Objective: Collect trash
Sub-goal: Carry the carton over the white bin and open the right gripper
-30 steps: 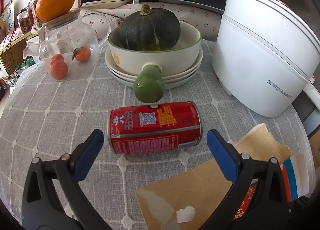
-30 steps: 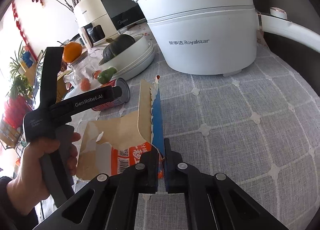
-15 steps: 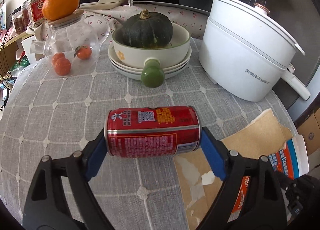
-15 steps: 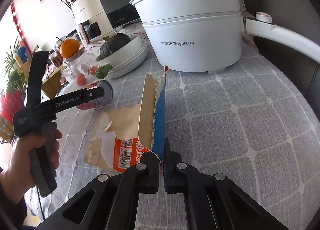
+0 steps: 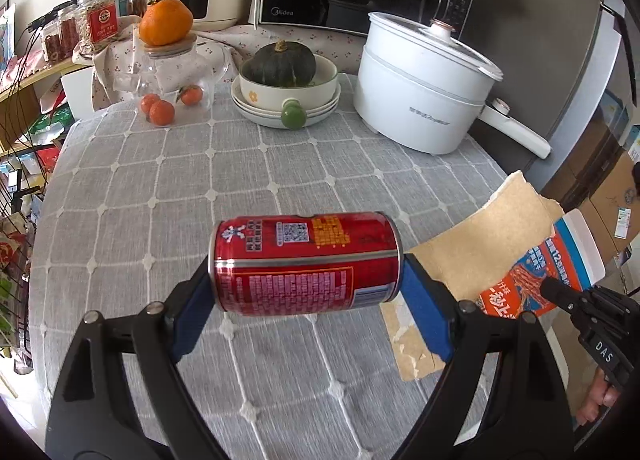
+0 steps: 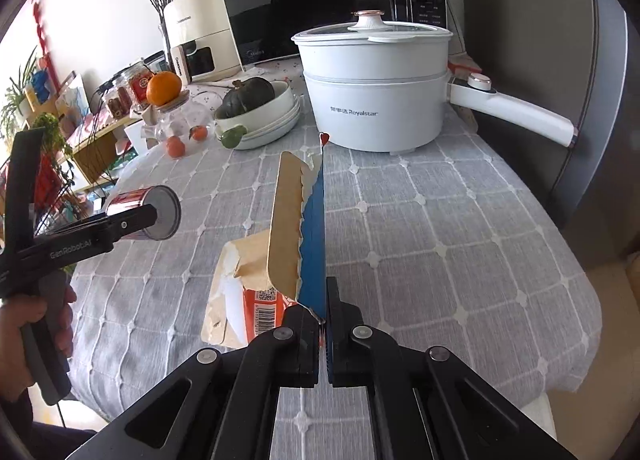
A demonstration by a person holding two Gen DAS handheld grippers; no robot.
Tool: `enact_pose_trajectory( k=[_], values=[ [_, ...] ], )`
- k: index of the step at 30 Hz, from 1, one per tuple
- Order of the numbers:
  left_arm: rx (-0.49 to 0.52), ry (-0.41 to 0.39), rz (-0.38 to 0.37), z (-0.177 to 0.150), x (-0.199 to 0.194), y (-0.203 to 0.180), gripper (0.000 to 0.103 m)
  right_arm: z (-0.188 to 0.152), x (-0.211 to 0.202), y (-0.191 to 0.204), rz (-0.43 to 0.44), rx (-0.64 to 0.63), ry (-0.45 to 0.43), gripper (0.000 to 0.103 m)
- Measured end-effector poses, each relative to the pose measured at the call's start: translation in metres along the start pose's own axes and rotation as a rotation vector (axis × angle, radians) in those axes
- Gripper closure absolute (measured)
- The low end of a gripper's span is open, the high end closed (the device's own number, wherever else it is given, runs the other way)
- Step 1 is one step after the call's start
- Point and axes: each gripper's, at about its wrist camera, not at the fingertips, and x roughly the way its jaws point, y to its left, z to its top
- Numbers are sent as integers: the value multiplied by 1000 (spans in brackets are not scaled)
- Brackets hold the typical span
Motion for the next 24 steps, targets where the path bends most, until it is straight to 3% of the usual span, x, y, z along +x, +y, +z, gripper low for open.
enact_pose_trajectory(
  k=[10, 17, 19, 24],
  values=[
    [56, 8, -97, -44, -61, -28, 16, -33, -72, 6, -94, -19, -11, 101],
    [116, 21, -164, -70, -81, -47, 16, -61, -109, -9, -145, 10, -23, 100],
    [127, 34, -190, -76, -83, -52, 15, -70, -114, -18, -198, 25, 14, 100],
    [146, 74, -263, -86, -84, -68, 16, -88, -128, -48, -227, 103, 74, 100]
  ],
)
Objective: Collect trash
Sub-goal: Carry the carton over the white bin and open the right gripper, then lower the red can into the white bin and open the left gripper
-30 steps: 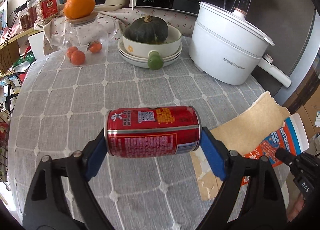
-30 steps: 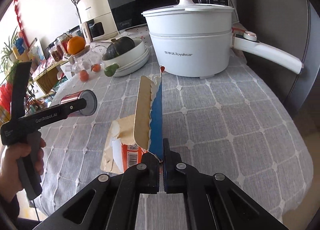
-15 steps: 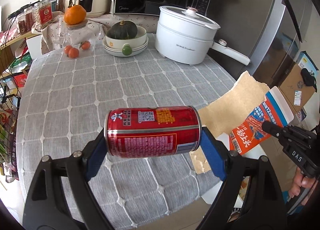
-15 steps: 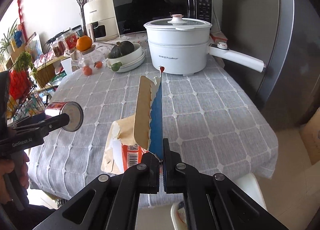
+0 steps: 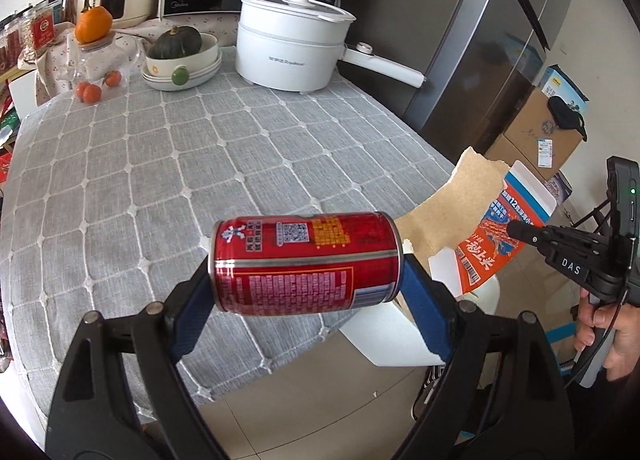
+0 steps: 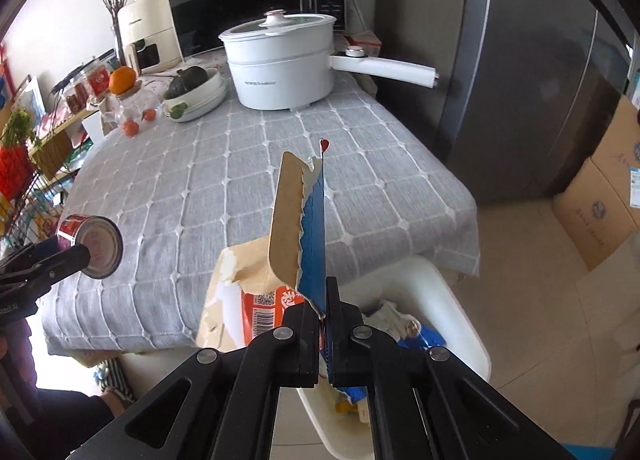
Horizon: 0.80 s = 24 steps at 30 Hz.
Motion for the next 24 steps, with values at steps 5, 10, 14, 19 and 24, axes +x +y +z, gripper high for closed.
enact_pose_trajectory(
  k=[5, 10, 14, 19, 24],
  values=[
    [54, 26, -41, -7, 9, -25, 15, -17, -3, -42, -70, 40, 23, 100],
    [103, 44, -57, -12, 17, -43, 15, -33, 7, -74, -111, 78, 83, 100],
    [116, 55, -68, -13, 24, -54, 15, -42, 15, -84, -123, 75, 118, 100],
    [143, 72, -85, -16, 32, -70, 15, -55, 38, -99, -129, 111, 201, 89],
    [184, 82, -109, -19, 41, -90, 15, -63, 37, -124, -133, 199, 217, 49]
  ],
)
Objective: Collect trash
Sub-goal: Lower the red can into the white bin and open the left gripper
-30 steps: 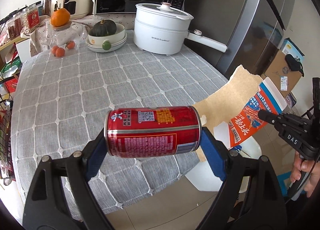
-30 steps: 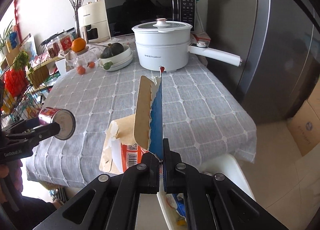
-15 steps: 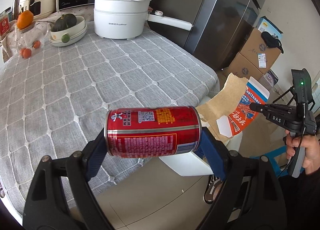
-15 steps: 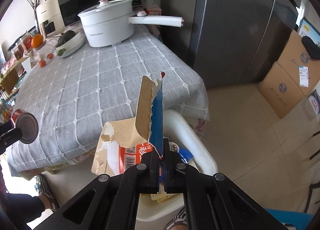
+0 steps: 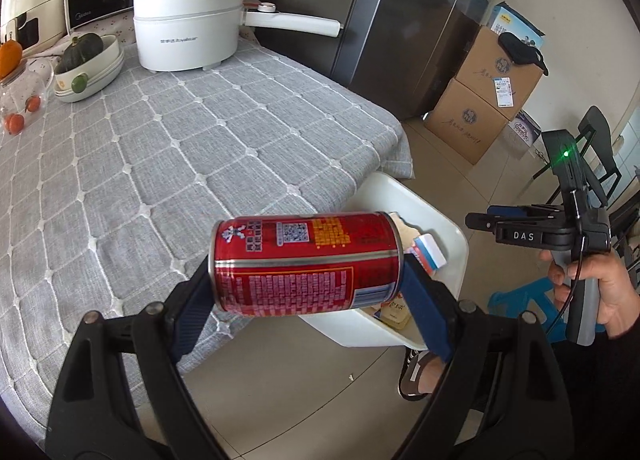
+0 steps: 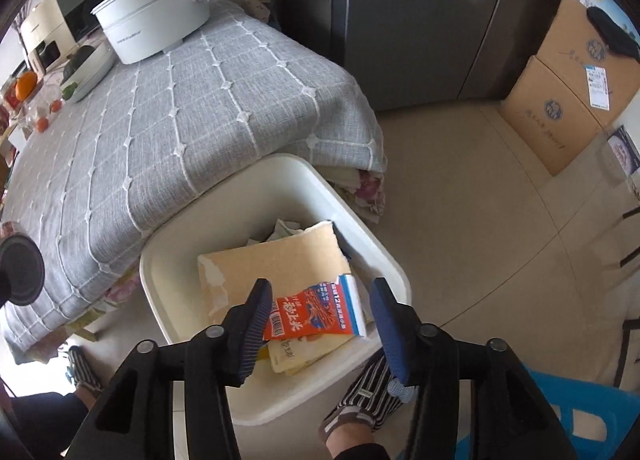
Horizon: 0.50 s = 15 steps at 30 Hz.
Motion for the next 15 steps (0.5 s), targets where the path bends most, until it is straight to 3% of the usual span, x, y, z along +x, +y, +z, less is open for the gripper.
enact_pose_trajectory(
  k=[6, 15],
  values=[
    [98, 15, -39, 0, 22, -34, 15, -7, -10, -24, 2, 49, -8, 41],
    [235, 62, -76, -8, 74, -81, 15, -14, -16, -51, -16, 79, -8, 40]
  ],
)
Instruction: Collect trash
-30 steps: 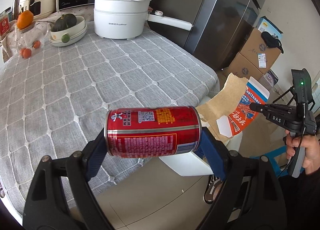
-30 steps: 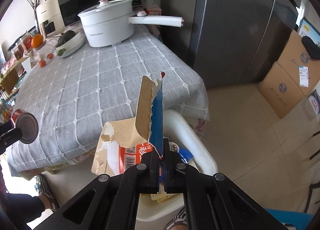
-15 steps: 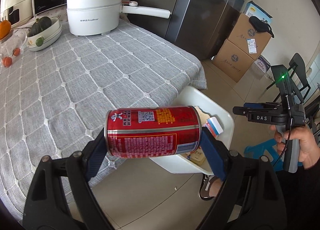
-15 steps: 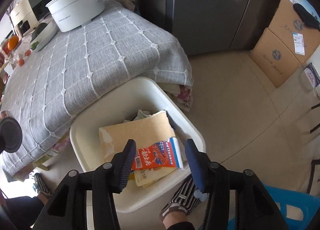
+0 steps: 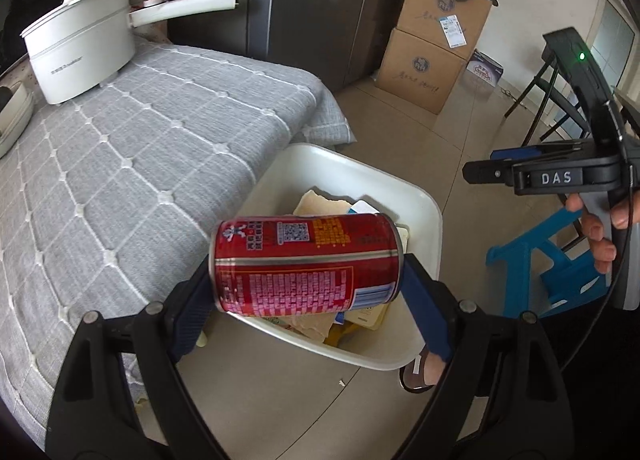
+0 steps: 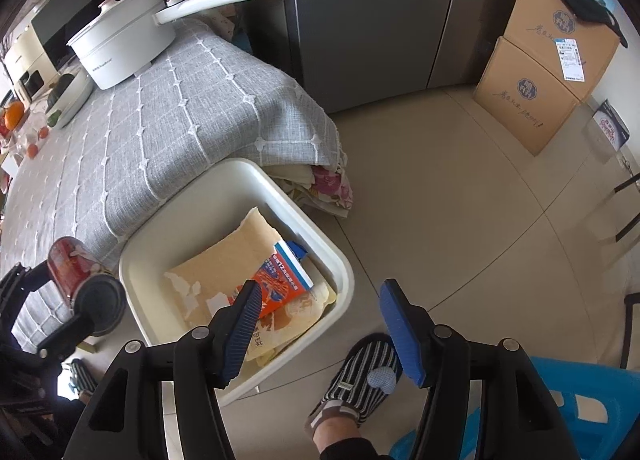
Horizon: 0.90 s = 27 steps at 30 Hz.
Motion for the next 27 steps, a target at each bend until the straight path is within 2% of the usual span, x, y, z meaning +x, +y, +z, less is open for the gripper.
enact_pose_trajectory(
  k=[6, 8, 13, 17, 22, 26, 27],
  values=[
    [39, 30, 42, 3, 18, -10, 14, 0, -4, -12, -8, 14, -7, 33],
    [39, 34, 81, 2, 17, -9, 0, 0, -4, -14, -14, 18, -8, 31],
    [-32, 43, 144, -3, 0, 5, 1, -3, -4, -10, -30, 4, -1, 28],
    [-128, 52, 209, -14, -27, 20, 1, -12, -17, 7, -25, -31, -28, 19],
    [-203, -20, 311, -37, -78, 30, 1, -30, -47, 38, 29, -55, -101, 14],
    [-277, -68, 368, -55, -118, 38, 1, -49, -72, 67, 46, -75, -161, 0],
    [-286, -84, 387, -59, -127, 38, 1, -55, -79, 75, 44, -86, -180, 0]
  ],
)
